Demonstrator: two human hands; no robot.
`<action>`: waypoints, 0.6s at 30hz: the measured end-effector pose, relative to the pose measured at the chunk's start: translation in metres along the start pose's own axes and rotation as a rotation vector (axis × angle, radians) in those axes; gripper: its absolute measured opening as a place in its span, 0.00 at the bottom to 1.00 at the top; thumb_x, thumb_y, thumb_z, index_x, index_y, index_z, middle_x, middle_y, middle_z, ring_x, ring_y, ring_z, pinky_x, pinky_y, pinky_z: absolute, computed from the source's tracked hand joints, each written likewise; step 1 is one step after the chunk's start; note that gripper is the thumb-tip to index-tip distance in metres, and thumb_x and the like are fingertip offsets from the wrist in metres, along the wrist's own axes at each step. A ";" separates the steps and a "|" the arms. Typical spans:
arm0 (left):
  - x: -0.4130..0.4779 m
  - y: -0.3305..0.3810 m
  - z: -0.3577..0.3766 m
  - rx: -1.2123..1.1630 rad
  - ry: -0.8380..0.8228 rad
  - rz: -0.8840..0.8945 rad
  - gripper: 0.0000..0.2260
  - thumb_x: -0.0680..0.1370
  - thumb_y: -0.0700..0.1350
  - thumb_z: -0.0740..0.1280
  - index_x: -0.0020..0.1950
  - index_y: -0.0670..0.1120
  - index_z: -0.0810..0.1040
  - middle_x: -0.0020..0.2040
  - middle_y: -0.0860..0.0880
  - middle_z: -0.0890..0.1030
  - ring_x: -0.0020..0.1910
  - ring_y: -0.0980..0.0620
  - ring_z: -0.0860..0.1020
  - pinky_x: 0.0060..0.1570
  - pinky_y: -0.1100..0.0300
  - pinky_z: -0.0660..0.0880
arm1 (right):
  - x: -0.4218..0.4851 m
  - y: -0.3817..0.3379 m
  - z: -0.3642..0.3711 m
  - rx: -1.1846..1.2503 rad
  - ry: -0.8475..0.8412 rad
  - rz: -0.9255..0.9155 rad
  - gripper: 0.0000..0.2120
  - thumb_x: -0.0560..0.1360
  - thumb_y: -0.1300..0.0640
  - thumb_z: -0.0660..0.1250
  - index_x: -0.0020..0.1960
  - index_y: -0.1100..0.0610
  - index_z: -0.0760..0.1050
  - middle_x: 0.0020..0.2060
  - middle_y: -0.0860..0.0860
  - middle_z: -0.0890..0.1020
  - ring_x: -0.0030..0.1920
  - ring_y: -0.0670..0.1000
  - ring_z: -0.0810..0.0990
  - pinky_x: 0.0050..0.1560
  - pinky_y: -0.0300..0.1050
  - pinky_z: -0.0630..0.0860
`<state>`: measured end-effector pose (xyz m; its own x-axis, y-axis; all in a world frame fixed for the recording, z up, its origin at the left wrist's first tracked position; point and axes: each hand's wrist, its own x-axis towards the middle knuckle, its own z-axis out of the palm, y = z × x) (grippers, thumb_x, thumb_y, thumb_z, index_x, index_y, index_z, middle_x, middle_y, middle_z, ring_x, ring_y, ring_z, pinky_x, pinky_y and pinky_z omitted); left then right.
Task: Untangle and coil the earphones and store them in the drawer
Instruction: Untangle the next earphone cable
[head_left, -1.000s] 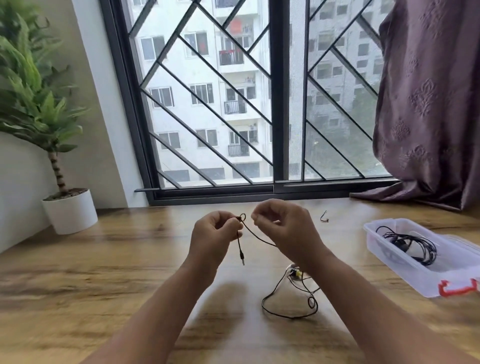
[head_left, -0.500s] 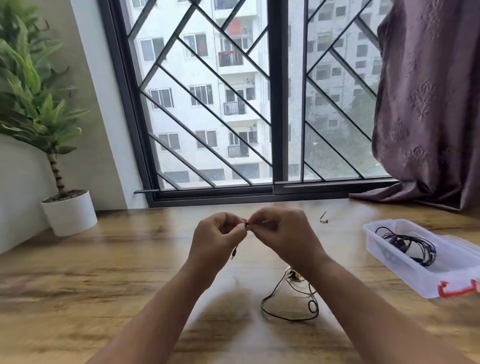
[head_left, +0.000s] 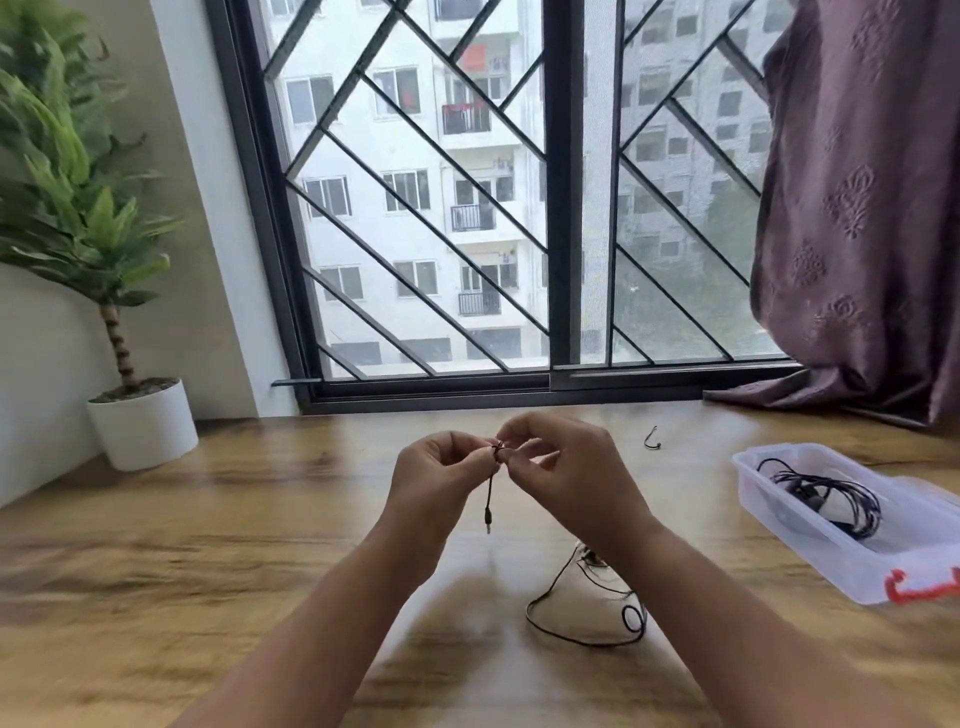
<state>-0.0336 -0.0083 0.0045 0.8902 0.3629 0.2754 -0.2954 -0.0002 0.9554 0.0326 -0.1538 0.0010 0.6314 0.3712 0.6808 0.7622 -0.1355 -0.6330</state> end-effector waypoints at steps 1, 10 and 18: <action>0.000 0.000 -0.001 0.020 0.006 0.003 0.02 0.75 0.31 0.70 0.44 0.36 0.81 0.50 0.30 0.83 0.47 0.44 0.81 0.60 0.47 0.77 | 0.001 -0.001 -0.001 -0.053 0.014 -0.060 0.07 0.72 0.61 0.74 0.44 0.48 0.84 0.41 0.44 0.85 0.43 0.44 0.84 0.39 0.31 0.76; 0.002 -0.002 0.000 -0.082 -0.005 -0.021 0.07 0.78 0.32 0.67 0.52 0.28 0.78 0.48 0.31 0.82 0.48 0.43 0.81 0.59 0.51 0.78 | 0.001 -0.007 -0.002 0.467 -0.132 0.327 0.06 0.77 0.58 0.70 0.42 0.51 0.83 0.37 0.46 0.85 0.43 0.43 0.84 0.44 0.40 0.78; 0.002 -0.001 0.002 -0.127 -0.006 -0.059 0.08 0.79 0.33 0.65 0.54 0.28 0.77 0.45 0.38 0.82 0.47 0.46 0.81 0.57 0.58 0.80 | 0.001 -0.007 -0.001 0.215 -0.061 0.194 0.08 0.76 0.61 0.68 0.47 0.49 0.83 0.37 0.46 0.86 0.37 0.43 0.81 0.39 0.39 0.76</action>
<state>-0.0309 -0.0098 0.0038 0.9093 0.3535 0.2197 -0.2834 0.1393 0.9488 0.0280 -0.1528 0.0069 0.7474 0.4128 0.5206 0.5766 -0.0136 -0.8169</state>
